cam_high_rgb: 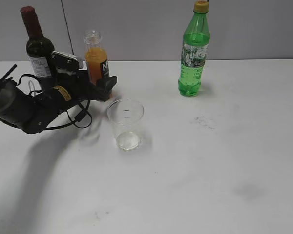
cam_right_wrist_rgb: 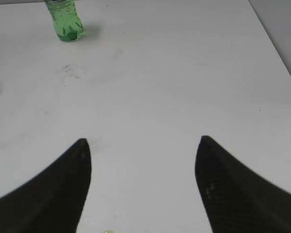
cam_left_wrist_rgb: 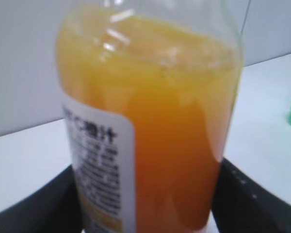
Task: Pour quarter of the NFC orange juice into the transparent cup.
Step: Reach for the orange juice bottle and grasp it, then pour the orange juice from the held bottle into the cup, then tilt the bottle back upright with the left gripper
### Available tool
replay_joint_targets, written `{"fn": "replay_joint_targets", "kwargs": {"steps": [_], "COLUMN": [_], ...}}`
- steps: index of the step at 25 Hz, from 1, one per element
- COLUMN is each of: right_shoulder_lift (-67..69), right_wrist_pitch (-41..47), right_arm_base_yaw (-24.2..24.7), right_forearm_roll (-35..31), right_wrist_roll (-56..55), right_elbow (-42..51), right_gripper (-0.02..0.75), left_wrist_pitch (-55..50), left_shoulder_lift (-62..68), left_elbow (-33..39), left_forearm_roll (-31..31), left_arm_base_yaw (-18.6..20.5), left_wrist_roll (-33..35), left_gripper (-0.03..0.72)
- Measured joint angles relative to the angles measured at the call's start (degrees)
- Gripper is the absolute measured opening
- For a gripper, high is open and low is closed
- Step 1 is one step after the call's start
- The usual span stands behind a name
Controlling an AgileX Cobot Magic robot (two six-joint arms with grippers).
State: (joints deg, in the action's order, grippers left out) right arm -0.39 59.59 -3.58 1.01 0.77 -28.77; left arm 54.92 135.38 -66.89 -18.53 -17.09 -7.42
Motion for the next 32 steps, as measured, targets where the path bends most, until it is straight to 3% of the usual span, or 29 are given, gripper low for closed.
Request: {"fn": "replay_joint_targets", "kwargs": {"steps": [5, 14, 17, 25, 32], "right_shoulder_lift": [0.0, 0.0, 0.0, 0.0, 0.0], "right_wrist_pitch": [0.0, 0.0, 0.0, 0.0, 0.0], "right_arm_base_yaw": [0.0, 0.0, 0.0, 0.0, 0.0], "right_forearm_roll": [0.0, 0.0, 0.0, 0.0, 0.0], "right_wrist_roll": [0.0, 0.0, 0.0, 0.0, 0.0], "right_elbow": [0.0, 0.0, 0.0, 0.0, 0.0], "right_gripper": [0.518, 0.518, 0.518, 0.518, 0.518], "left_wrist_pitch": [1.1, -0.4, -1.1, 3.3, 4.5], "left_shoulder_lift": [0.0, -3.9, -7.6, -19.8, -26.8], "left_elbow": [0.0, 5.0, 9.2, 25.7, 34.7], "left_forearm_roll": [-2.8, -3.2, -1.9, 9.1, 28.0], "left_arm_base_yaw": [-0.1, -0.1, -0.1, -1.1, -7.8], "left_wrist_roll": [-0.1, 0.2, 3.4, 18.8, 39.4], "left_gripper": [0.477, 0.475, 0.475, 0.475, 0.475]}}
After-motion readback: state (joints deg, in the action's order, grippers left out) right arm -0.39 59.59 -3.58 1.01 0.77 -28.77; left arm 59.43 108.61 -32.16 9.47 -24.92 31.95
